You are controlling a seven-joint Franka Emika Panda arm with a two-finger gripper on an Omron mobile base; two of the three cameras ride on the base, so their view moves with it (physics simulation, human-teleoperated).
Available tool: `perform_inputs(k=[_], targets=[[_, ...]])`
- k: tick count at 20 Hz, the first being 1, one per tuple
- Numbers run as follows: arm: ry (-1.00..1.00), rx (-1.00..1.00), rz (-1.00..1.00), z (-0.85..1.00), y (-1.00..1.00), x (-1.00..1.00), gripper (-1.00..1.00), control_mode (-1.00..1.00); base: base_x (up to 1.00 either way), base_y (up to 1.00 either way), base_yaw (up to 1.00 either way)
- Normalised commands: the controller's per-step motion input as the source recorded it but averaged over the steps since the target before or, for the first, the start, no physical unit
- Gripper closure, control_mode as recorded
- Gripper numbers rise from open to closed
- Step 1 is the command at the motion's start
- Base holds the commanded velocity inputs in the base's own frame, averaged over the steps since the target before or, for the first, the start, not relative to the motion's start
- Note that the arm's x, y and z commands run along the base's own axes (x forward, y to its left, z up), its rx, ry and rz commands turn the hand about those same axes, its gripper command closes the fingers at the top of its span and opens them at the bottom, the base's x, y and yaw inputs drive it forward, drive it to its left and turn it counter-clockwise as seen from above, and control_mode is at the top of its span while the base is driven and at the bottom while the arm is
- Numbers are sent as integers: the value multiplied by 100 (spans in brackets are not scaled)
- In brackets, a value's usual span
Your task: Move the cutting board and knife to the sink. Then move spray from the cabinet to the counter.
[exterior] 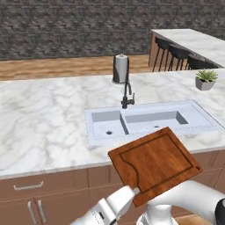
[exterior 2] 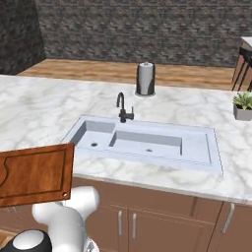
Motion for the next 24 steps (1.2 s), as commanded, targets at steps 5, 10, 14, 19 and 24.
perform_inputs(k=[5, 10, 14, 19, 24], targets=[[0, 0, 0, 0, 0, 0, 100, 100, 57, 35, -29], [2, 0, -1, 0, 8, 11, 100, -100, 37, 35, -11], [13, 0, -1, 0, 22, 77, 100, -100, 0, 0, 0], [11, 3, 0, 0, 2, 85, 100, -100, 0, 0, 0], [9, 5, 0, 0, 0, 86, 100, -100, 0, 0, 0]])
